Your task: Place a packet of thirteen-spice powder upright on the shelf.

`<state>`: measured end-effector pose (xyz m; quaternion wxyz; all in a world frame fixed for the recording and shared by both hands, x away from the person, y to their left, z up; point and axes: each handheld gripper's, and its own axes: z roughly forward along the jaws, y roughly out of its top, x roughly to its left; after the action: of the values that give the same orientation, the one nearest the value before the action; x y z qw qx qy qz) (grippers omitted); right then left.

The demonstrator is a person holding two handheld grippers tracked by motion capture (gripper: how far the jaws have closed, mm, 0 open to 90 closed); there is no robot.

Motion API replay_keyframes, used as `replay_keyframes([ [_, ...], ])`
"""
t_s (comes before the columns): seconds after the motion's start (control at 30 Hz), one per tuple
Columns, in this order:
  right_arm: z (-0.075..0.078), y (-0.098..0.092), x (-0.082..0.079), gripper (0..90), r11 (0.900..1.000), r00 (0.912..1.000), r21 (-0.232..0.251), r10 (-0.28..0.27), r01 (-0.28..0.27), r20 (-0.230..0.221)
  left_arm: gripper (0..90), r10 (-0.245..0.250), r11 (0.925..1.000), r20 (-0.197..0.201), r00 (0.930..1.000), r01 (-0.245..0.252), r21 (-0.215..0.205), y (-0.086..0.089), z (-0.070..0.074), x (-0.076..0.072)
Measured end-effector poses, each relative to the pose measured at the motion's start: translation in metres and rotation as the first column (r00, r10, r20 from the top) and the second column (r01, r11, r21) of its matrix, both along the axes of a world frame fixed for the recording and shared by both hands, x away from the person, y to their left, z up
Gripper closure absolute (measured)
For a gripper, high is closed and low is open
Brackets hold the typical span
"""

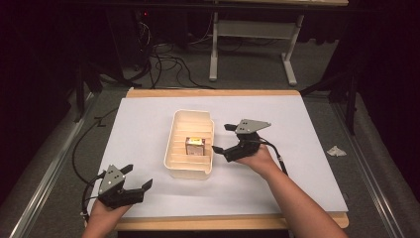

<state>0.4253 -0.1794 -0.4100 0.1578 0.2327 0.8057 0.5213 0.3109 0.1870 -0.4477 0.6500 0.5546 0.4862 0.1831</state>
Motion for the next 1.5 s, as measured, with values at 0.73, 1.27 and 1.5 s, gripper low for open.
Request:
replay_keyframes([
  [0.73, -0.006, -0.112, -0.066, 6.8, 0.956, 0.9566, -0.022, -0.291, 0.291, 0.010, 14.8, -0.037, 0.9993, -0.002, 0.9993, 0.037, 0.000, -0.015, -0.001, 0.010],
  [1.27, -0.032, -0.140, -0.096, 6.9, 0.933, 0.9326, -0.018, -0.359, 0.360, 0.032, 14.6, -0.027, 0.9993, -0.012, 0.9996, 0.027, 0.028, -0.017, -0.006, 0.006],
  [1.5, -0.030, -0.134, -0.092, 6.9, 0.943, 0.9419, 0.008, -0.334, 0.334, 0.037, 14.6, -0.004, 0.9996, -0.021, 0.9998, 0.005, 0.028, -0.010, -0.007, 0.003],
])
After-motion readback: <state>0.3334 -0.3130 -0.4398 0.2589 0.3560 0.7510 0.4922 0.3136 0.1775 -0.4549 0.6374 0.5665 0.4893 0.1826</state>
